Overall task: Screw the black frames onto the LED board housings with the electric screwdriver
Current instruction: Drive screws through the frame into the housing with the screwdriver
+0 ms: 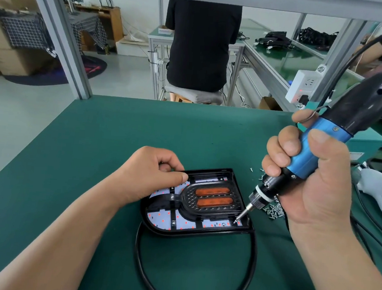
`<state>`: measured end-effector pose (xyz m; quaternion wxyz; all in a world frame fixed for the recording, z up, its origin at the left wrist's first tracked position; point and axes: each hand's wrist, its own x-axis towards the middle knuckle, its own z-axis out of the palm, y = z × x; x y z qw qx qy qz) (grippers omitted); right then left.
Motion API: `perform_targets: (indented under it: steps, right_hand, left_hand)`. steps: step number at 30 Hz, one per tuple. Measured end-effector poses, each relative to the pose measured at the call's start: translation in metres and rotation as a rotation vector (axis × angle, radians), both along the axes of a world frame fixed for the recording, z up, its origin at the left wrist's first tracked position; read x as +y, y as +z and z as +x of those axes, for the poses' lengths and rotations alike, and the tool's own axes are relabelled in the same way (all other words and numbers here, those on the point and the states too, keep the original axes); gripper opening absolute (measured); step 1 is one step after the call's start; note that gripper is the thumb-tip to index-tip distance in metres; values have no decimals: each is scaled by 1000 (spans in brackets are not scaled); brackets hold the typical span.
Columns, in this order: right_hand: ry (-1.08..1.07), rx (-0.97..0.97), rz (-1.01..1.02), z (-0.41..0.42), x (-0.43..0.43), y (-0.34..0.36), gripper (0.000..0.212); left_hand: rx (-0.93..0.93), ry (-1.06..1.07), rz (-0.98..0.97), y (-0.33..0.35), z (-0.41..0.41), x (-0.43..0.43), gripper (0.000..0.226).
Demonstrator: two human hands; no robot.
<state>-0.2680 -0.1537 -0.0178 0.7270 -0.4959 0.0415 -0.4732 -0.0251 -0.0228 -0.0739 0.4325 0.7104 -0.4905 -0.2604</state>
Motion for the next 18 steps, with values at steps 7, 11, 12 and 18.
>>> perform_targets:
  steps: [7, 11, 12, 18]
  right_hand:
    - [68, -2, -57, -1, 3, 0, 20]
    - [98, 5, -68, -1, 3, 0, 14]
    - [104, 8, -72, -1, 3, -1, 12]
    - [141, 19, -72, -1, 1, -2, 9]
  left_hand:
    - [16, 31, -26, -3, -4, -1, 18]
    - [14, 30, -14, -2, -4, -1, 18]
    - [13, 29, -15, -2, -5, -1, 18]
    - [7, 26, -16, -2, -4, -1, 18]
